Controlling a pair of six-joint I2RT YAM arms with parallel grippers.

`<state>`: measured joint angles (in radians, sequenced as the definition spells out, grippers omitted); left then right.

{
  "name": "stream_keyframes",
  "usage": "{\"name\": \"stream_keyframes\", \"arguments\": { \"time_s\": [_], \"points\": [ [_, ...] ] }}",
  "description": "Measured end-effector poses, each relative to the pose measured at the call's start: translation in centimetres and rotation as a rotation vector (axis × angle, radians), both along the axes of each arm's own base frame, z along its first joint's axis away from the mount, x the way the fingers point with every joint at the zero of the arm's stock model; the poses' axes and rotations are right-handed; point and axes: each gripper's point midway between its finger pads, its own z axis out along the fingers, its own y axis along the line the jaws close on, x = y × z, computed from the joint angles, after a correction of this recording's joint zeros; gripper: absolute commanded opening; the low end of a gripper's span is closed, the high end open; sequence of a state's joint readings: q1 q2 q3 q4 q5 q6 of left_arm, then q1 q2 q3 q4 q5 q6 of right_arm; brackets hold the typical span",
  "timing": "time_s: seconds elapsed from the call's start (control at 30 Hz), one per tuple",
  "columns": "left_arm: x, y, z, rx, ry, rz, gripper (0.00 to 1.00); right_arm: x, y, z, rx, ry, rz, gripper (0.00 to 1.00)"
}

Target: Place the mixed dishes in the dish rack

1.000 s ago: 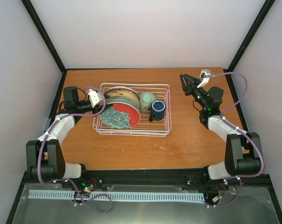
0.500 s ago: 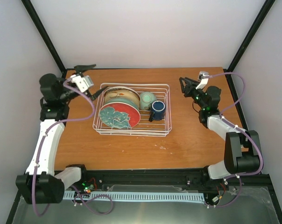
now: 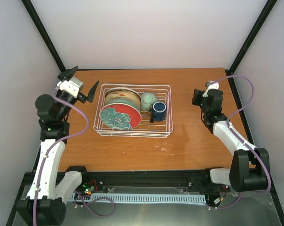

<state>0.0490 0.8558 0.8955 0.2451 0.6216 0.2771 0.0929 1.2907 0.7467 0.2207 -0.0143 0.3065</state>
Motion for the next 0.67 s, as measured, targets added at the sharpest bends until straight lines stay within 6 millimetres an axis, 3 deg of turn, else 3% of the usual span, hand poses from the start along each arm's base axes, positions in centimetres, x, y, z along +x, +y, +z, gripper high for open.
{"name": "stream_keyframes", "arguments": {
  "time_s": [0.13, 0.23, 0.57, 0.67],
  "points": [
    [3.8, 2.7, -3.6, -0.103, 0.139, 0.151, 1.00, -1.7, -2.4, -2.9, -0.065, 0.087, -0.117, 0.41],
    [5.3, 3.8, -5.6, -0.145, 0.209, 0.214, 1.00, -2.3, -3.3, -4.3, -0.087, 0.125, -0.158, 0.41],
    [7.0, 5.1, -7.4, -0.198, 0.274, 0.282, 1.00, -3.0, -5.1, -5.3, -0.127, 0.163, -0.254, 0.38],
    [7.5, 5.3, -7.9, -0.204, 0.290, 0.294, 1.00, -3.0, -5.4, -5.3, -0.131, 0.162, -0.271, 0.42]
  ]
}}
